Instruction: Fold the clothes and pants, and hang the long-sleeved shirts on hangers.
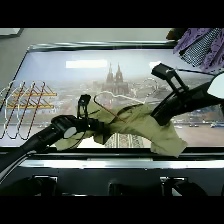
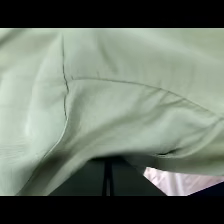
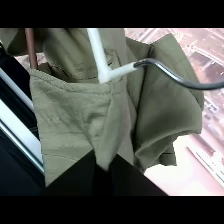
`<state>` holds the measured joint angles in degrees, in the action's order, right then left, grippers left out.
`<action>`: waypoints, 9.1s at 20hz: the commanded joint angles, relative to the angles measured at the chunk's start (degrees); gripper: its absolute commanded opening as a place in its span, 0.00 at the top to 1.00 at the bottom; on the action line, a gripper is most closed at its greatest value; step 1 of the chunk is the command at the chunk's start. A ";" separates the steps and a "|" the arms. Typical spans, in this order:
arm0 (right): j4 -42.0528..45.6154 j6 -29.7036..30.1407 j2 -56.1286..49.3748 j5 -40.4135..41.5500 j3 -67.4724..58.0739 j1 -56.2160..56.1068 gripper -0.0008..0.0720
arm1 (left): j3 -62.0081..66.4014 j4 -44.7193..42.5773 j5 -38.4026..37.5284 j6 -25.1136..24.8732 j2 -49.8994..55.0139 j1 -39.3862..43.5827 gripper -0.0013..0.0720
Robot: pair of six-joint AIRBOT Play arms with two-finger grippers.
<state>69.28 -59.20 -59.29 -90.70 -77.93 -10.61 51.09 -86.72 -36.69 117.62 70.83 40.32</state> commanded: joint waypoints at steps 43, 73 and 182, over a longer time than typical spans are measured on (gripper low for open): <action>10.73 -5.07 -6.03 3.89 2.47 -10.40 0.95 | 23.52 15.82 -11.93 -21.22 -0.37 -12.85 0.95; 2.56 30.32 -4.42 14.56 2.84 -10.40 0.95 | 18.32 26.47 -32.09 -54.80 -12.98 -18.64 0.14; 74.64 -58.75 -8.35 23.71 -39.41 51.52 0.95 | 5.53 29.53 1.09 -29.33 -19.85 -14.75 0.16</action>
<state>144.84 -115.57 -66.98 -71.18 -116.97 35.77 56.66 -57.17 -35.59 88.31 50.96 25.54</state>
